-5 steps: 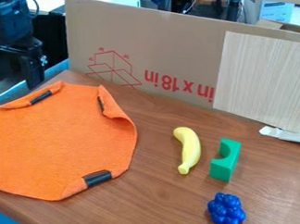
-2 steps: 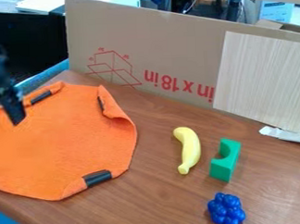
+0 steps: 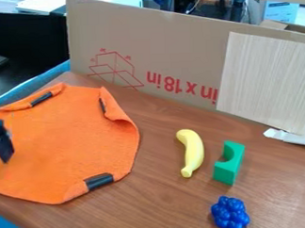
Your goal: Fold the cloth from bottom left to top right
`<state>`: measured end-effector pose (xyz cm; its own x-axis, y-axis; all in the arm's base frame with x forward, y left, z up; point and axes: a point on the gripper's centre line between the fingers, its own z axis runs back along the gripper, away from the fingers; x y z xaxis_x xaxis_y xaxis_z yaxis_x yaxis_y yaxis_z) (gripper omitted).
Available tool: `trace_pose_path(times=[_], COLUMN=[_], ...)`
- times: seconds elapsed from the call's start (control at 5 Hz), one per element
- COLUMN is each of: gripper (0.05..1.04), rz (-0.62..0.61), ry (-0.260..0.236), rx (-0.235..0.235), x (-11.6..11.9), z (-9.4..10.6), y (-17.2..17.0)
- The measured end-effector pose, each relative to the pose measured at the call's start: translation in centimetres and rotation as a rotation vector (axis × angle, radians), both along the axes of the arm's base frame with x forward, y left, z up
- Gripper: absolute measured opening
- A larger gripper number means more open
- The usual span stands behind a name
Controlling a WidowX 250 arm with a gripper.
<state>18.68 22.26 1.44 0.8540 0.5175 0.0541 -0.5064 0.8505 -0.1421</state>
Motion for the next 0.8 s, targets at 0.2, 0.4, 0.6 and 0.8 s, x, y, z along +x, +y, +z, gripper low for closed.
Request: trace_pose_path(times=[0.2, 0.4, 0.6, 0.8], gripper=[1.001, 1.001, 1.001, 1.001], rz=[0.015, 0.042, 0.067, 0.087], ry=[0.007, 0.009, 0.012, -0.031], rx=[0.102, 0.169, 0.194, 0.209], x=[-1.0, -1.1, -1.2, -1.0], z=[-0.9, -1.7, -1.8, -0.3], y=[0.0, 0.9, 1.2, 1.4])
